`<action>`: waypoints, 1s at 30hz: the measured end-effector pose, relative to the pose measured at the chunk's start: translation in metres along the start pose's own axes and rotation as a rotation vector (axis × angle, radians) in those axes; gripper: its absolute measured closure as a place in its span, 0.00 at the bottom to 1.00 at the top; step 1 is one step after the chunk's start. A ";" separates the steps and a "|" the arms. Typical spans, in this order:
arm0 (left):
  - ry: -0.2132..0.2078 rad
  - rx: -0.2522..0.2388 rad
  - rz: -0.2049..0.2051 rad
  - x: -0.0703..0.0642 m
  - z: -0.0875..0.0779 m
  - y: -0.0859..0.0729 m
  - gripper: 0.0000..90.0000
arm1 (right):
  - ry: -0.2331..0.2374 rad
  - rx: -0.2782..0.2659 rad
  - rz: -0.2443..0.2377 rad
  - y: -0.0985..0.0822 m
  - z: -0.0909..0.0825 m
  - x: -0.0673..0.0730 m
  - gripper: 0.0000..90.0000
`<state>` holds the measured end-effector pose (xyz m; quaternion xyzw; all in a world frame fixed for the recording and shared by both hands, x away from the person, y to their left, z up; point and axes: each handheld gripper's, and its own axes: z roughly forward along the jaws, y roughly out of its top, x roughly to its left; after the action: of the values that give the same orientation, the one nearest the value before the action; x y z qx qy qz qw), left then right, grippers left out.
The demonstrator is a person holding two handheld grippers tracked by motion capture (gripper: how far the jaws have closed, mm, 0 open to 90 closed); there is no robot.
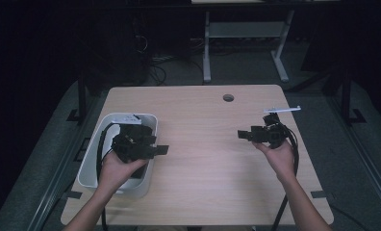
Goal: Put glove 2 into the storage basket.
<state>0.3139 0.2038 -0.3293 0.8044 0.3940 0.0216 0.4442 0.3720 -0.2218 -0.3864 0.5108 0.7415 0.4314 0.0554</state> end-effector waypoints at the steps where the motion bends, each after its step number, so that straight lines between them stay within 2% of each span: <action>1: -0.001 0.004 0.001 0.000 0.001 0.000 0.31 | 0.000 0.000 0.000 0.000 0.000 0.000 0.31; 6: -0.009 0.003 0.008 -0.004 0.006 0.002 0.31 | -0.008 -0.003 0.019 -0.008 -0.005 -0.010 0.31; 18: -0.036 0.023 0.023 -0.018 0.027 0.002 0.30 | -0.023 -0.009 0.036 -0.023 -0.017 -0.023 0.30; 27: -0.044 0.021 0.026 -0.023 0.035 0.003 0.30 | -0.029 -0.021 0.048 -0.033 -0.024 -0.033 0.30; 30: -0.049 0.034 0.033 -0.027 0.042 0.000 0.30 | -0.028 -0.019 0.053 -0.041 -0.025 -0.037 0.30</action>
<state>0.3121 0.1568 -0.3462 0.8185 0.3699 0.0025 0.4397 0.3475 -0.2710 -0.4123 0.5356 0.7229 0.4325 0.0590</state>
